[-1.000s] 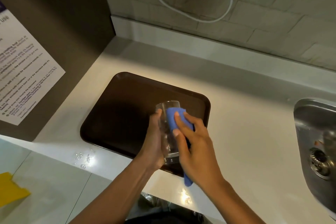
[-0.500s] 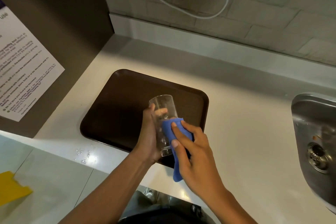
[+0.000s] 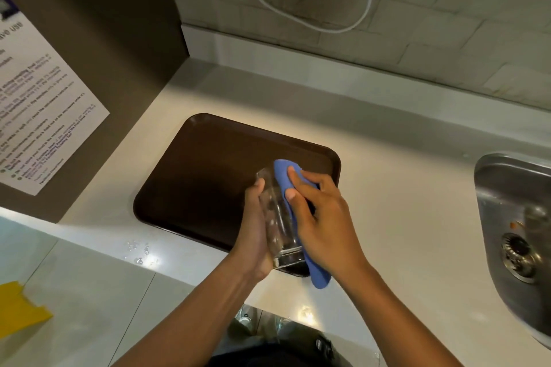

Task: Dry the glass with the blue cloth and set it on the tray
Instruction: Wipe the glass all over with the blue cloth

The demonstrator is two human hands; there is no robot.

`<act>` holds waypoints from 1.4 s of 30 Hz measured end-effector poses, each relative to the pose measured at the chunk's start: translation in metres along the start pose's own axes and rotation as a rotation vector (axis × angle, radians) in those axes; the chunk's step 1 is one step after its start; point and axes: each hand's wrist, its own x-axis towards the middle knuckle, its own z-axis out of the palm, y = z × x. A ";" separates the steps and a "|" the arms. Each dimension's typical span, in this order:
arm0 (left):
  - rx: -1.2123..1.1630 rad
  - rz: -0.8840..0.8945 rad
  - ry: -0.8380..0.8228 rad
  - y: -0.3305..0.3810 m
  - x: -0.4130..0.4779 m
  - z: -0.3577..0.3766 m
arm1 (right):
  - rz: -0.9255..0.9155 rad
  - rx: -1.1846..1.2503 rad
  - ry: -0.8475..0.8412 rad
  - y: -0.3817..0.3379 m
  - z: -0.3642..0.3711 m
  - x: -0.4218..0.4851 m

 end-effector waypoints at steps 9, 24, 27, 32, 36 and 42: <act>0.069 0.025 -0.003 -0.003 -0.009 0.000 | 0.018 0.034 0.024 -0.004 0.003 -0.014; 0.063 0.070 0.012 0.009 -0.006 0.001 | -0.143 -0.140 0.045 -0.012 -0.001 -0.015; 0.080 0.054 0.014 0.011 -0.005 -0.001 | -0.124 -0.065 -0.004 -0.007 -0.005 -0.031; 0.064 0.046 0.016 0.007 0.003 0.012 | -0.072 -0.125 0.088 -0.015 -0.011 0.011; 0.067 0.042 0.059 0.024 0.015 0.003 | -0.195 -0.097 -0.013 -0.011 -0.012 -0.026; 0.061 0.028 0.084 0.017 0.014 0.001 | -0.133 -0.058 0.047 -0.013 -0.010 -0.028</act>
